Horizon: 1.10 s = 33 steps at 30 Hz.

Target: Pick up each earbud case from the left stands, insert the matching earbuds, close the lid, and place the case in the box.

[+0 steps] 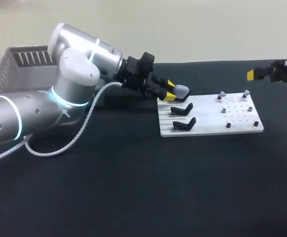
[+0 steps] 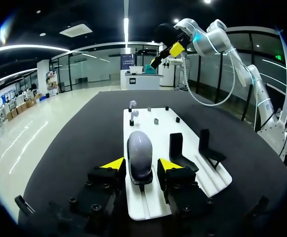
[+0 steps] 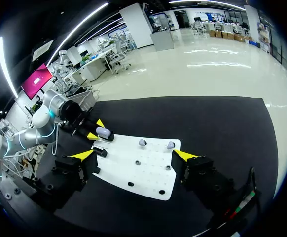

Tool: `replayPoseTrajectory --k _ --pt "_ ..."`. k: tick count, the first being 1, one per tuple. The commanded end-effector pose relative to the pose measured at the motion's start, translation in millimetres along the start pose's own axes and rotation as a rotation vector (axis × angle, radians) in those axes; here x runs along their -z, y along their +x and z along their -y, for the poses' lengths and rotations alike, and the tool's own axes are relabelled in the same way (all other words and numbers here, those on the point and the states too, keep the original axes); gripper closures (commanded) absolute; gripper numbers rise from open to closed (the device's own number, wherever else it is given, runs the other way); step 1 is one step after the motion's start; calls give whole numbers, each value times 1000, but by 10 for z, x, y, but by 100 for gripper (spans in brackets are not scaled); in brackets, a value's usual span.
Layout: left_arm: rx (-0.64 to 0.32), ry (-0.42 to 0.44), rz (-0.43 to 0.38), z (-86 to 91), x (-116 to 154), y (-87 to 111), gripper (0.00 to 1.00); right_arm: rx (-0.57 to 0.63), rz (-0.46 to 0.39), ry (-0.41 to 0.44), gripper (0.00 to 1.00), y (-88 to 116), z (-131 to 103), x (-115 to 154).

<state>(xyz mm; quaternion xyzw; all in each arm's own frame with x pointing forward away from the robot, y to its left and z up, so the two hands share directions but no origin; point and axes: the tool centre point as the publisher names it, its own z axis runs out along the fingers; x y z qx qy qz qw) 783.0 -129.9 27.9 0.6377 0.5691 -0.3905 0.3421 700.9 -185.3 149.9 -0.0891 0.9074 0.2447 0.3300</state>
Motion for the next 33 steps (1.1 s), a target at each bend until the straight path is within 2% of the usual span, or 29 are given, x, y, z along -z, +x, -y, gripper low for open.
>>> replayPoseTrajectory --k 1,21,23,26,29,33 --pt "0 11 0 -53 -18 14 53 1 0 0 0 3 1 5" --pt "-7 32 6 -56 -94 -17 55 1 0 0 0 3 1 5" --pt "-6 33 6 -54 -100 -15 58 1 0 0 0 3 1 5" --pt "-2 33 4 -52 -103 -15 82 1 0 0 0 3 1 5" --pt "1 27 5 -50 -93 -29 100 1 0 0 0 3 1 5" --pt "-7 21 19 -33 -49 -81 100 1 0 0 0 3 1 5"
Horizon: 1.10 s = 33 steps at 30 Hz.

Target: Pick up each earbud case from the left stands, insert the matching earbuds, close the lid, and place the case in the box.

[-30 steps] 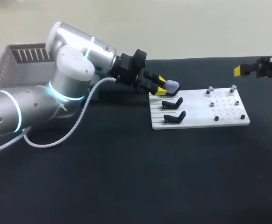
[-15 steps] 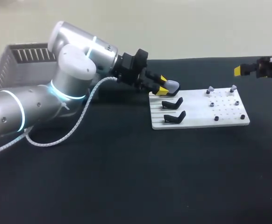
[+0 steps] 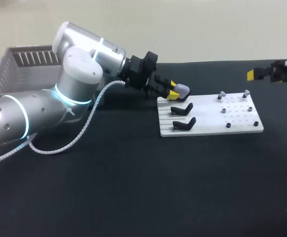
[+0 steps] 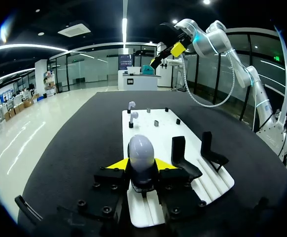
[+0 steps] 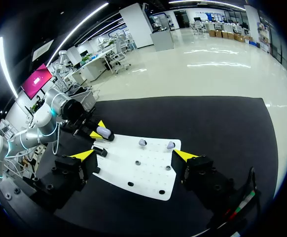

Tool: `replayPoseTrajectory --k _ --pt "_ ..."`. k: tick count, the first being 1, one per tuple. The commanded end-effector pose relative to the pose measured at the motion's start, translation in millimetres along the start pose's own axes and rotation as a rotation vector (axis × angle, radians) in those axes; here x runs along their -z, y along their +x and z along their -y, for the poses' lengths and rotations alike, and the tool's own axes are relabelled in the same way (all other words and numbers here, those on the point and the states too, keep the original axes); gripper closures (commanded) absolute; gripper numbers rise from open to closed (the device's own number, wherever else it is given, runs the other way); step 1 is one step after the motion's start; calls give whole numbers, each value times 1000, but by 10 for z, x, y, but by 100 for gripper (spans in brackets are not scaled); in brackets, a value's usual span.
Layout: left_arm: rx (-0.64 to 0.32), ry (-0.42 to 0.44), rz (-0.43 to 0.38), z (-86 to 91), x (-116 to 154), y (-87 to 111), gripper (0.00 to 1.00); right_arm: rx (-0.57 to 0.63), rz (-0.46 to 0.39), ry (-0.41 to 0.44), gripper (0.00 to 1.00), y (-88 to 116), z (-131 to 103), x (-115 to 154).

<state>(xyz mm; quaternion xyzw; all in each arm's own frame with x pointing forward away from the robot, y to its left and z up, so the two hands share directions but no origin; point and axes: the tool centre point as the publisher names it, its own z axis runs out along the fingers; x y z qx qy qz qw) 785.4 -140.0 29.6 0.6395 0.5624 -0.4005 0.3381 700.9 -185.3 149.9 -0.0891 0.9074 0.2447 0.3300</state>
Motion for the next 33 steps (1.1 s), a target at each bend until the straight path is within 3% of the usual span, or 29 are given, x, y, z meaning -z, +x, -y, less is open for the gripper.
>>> replayPoseTrajectory --k 1,7,12,24,33 --pt "-11 -4 10 17 45 -40 100 1 0 0 0 3 1 5" --pt "-35 -34 53 97 218 -173 100 1 0 0 0 3 1 5" --pt "-25 -39 144 172 368 -281 100 1 0 0 0 3 1 5" --pt "-22 -2 363 610 480 -673 100 1 0 0 0 3 1 5" --pt "-6 -32 408 849 514 -819 100 1 0 0 0 3 1 5"
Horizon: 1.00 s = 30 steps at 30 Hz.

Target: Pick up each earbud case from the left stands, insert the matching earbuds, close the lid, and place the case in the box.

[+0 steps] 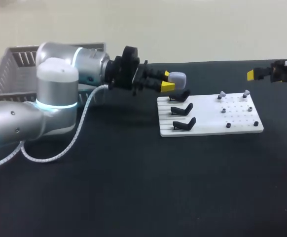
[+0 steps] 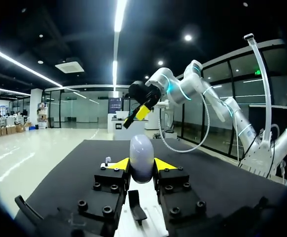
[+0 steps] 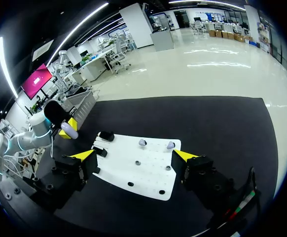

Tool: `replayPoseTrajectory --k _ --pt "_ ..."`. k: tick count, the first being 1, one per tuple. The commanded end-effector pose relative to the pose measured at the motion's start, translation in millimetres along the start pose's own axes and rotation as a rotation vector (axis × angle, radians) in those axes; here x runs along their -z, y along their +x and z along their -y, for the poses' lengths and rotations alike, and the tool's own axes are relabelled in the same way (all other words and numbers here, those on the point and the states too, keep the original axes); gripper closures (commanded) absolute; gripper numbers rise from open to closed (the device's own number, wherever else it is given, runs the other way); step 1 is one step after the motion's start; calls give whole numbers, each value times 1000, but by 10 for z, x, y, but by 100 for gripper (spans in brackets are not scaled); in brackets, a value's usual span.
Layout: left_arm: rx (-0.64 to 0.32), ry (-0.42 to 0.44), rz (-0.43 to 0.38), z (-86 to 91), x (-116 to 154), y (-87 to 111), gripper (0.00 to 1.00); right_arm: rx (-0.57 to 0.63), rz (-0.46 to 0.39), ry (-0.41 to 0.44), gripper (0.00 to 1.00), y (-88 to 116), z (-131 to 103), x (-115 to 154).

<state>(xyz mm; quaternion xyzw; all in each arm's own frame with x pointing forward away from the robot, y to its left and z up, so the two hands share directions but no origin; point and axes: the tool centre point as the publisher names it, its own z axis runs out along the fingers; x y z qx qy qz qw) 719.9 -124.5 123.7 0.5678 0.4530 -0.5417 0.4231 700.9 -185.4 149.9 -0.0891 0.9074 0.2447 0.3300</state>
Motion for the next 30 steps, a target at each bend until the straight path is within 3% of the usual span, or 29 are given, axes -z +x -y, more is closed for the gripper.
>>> replayPoseTrajectory --k 1,30 --pt "2 -127 -3 177 16 -39 100 1 0 0 0 4 0 5" --pt "-8 -44 4 258 -26 14 100 1 0 0 0 4 0 5"
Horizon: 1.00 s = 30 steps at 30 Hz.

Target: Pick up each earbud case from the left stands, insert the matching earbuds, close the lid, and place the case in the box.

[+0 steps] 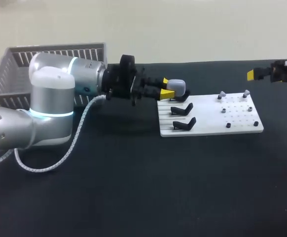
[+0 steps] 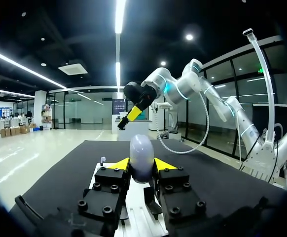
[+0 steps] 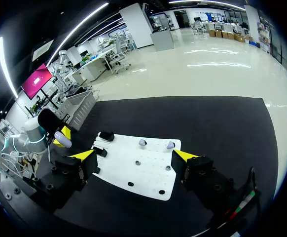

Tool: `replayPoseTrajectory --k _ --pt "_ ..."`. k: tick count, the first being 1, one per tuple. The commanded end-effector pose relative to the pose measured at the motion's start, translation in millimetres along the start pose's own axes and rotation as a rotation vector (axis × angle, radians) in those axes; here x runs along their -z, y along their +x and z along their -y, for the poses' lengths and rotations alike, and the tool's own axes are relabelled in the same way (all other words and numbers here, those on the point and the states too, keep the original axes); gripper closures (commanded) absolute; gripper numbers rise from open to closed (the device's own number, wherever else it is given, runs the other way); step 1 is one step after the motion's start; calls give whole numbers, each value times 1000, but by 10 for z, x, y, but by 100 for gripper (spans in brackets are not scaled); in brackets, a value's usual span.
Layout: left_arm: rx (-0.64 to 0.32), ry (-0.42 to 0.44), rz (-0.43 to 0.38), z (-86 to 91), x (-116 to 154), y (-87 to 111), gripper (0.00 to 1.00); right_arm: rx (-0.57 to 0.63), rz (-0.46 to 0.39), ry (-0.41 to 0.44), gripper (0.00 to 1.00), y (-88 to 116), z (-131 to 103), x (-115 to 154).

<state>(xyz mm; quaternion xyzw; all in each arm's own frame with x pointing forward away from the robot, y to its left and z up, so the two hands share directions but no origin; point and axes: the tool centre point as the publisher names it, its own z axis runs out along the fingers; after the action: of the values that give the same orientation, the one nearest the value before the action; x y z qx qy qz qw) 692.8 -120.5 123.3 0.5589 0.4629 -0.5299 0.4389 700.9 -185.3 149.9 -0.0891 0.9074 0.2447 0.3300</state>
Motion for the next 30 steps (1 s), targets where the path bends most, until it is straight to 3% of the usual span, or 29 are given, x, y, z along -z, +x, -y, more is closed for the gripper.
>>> replayPoseTrajectory --k 1,5,14,19,21,23,30 --pt "0 3 1 -15 -1 8 100 1 0 0 0 3 1 5" --pt "0 3 1 -15 -1 8 100 9 0 -1 0 16 -35 24" --pt "0 3 1 -15 -1 8 100 126 -41 -7 0 309 -869 237" --pt "0 3 1 -15 -1 8 100 169 -88 -17 0 456 -1262 205" --pt "0 3 1 -15 -1 8 100 246 -65 59 0 491 -1388 203" --pt "0 3 1 -15 -1 8 100 253 -50 8 0 510 -1479 165" --pt "0 3 1 -15 -1 8 100 271 -95 15 0 515 -1640 -73"
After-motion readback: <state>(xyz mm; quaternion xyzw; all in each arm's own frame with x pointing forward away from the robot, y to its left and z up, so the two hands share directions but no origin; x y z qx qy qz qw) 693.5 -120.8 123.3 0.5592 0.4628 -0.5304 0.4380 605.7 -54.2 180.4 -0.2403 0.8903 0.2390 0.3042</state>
